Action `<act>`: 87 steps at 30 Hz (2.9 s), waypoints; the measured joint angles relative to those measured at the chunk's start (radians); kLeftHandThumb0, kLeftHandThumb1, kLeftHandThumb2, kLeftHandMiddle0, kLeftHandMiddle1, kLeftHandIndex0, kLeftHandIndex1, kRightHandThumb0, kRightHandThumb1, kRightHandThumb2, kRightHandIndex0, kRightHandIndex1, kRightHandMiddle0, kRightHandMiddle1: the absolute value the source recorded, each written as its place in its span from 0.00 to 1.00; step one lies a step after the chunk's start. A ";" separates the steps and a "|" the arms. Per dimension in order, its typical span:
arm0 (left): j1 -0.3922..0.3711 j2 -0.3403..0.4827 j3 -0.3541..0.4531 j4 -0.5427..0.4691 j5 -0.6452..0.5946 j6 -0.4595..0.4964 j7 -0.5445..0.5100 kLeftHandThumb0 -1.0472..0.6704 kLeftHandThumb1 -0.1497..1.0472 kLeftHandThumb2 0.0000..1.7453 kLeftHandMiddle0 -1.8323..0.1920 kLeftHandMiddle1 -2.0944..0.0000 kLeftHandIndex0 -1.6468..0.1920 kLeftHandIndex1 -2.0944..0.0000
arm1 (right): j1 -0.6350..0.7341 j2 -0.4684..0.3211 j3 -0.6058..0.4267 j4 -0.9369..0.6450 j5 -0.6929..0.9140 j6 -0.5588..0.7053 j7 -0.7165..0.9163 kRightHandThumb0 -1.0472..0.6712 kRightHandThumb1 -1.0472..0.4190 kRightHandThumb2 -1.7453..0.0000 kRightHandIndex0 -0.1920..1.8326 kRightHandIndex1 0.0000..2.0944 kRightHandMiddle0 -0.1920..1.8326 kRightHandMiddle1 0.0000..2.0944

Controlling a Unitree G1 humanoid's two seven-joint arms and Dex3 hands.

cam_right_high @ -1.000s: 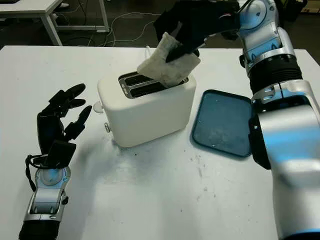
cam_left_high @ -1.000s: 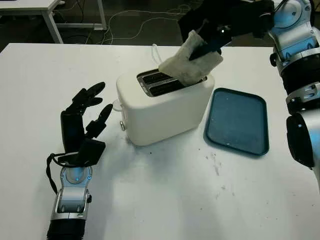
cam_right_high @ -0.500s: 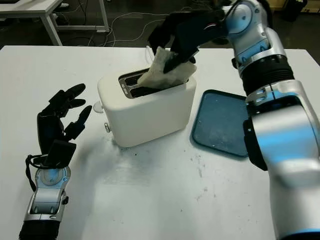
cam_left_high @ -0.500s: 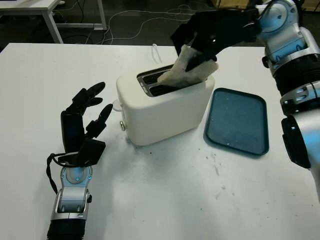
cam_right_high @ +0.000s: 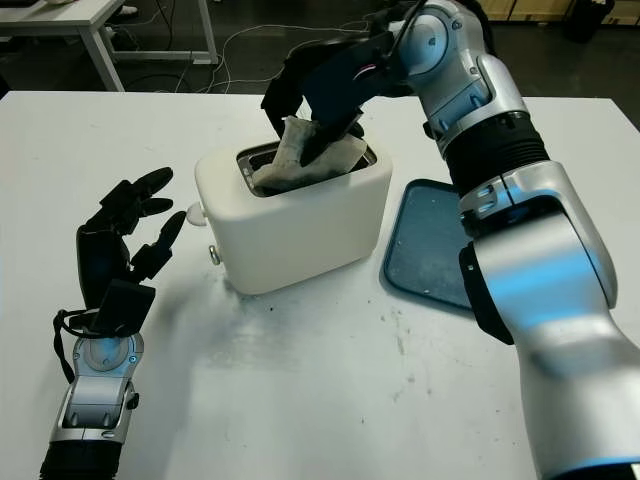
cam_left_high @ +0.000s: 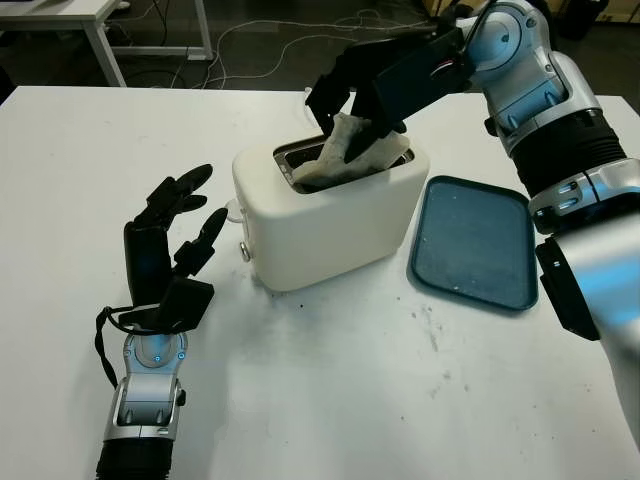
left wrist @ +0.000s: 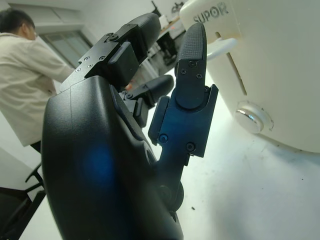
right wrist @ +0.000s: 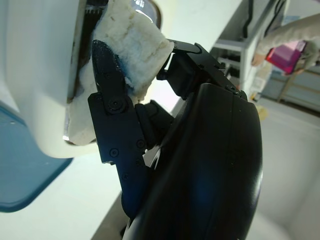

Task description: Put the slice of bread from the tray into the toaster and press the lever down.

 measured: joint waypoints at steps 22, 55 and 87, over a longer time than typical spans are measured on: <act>0.000 0.000 0.000 0.000 -0.001 0.000 -0.001 0.33 0.89 0.14 0.72 0.50 0.56 0.86 | 0.032 -0.043 0.030 -0.058 -0.085 -0.089 -0.160 0.34 0.09 0.87 0.64 0.83 0.52 0.83; 0.000 0.000 0.000 0.002 -0.009 -0.002 0.003 0.33 0.89 0.14 0.72 0.49 0.56 0.86 | 0.055 -0.087 0.083 -0.095 -0.147 -0.250 -0.153 0.20 0.18 1.00 0.10 0.43 0.37 0.00; 0.003 0.022 -0.003 -0.006 0.002 -0.006 -0.010 0.35 0.89 0.13 0.71 0.49 0.55 0.86 | 0.435 -0.183 -0.316 -0.143 0.006 -0.431 -0.860 0.49 0.14 1.00 0.53 0.17 0.54 0.02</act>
